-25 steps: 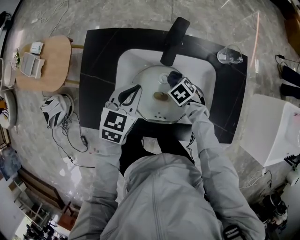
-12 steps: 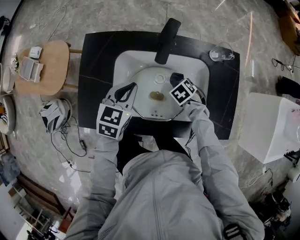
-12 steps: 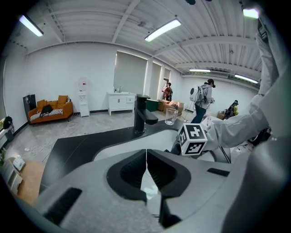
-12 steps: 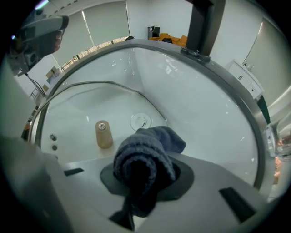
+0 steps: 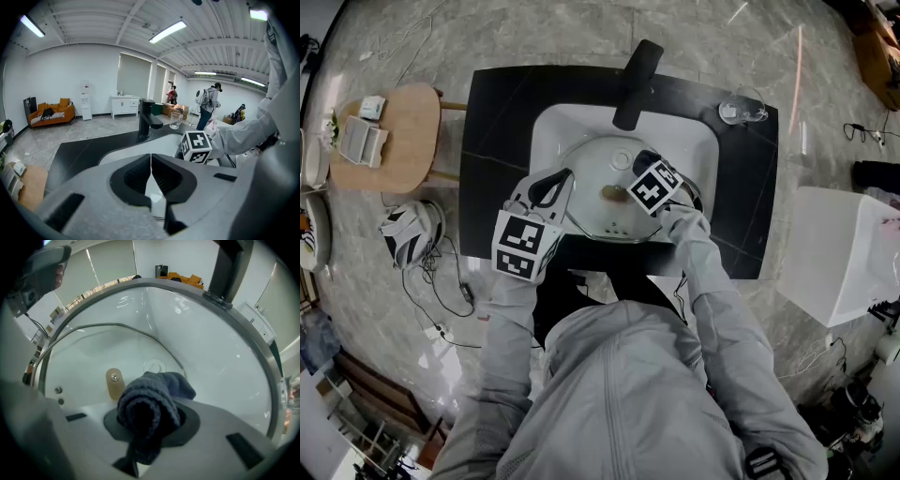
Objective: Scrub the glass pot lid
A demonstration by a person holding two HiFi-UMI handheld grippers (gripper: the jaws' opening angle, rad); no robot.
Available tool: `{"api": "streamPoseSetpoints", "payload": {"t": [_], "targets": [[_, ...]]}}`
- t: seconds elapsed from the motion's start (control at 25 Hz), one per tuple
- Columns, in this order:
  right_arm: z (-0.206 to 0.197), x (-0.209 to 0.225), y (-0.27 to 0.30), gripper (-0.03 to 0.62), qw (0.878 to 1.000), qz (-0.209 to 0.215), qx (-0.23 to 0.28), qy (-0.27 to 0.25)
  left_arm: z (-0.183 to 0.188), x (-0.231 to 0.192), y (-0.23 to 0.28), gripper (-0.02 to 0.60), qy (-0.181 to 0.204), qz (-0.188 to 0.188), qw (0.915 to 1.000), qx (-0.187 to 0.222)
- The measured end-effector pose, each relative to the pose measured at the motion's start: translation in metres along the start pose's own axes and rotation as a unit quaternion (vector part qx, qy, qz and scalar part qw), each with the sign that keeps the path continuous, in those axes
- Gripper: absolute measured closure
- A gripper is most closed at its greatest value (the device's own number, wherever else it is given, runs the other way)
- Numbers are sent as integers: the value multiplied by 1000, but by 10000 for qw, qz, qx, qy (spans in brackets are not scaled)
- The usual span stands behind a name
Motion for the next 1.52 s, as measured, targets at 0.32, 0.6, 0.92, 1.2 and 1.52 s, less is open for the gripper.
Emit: {"api": "streamPoseSetpoints", "payload": {"t": [0.32, 0.6, 0.92, 1.2, 1.52], "targets": [[33, -21, 11, 507, 9992, 391, -9, -112, -5, -10, -3, 553, 14, -112, 9998, -176], [64, -45, 18, 506, 9981, 512, -55, -324, -5, -28, -8, 553, 46, -235, 9994, -267], [94, -68, 20, 505, 9972, 614, 204, -387, -6, -46, -5, 554, 72, -445, 9986, -293], [113, -76, 21, 507, 9963, 760, 321, -227, -7, -59, -7, 554, 85, -572, 9977, -343], [132, -84, 22, 505, 9947, 843, 589, -92, -6, -66, -9, 553, 137, -585, 9974, -406]]}}
Point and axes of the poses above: the fingertips, and each gripper's own axes: y forward along the fingers, x to its right, z out of its top, the point moved 6 cm from there along -y, backward along the fingers
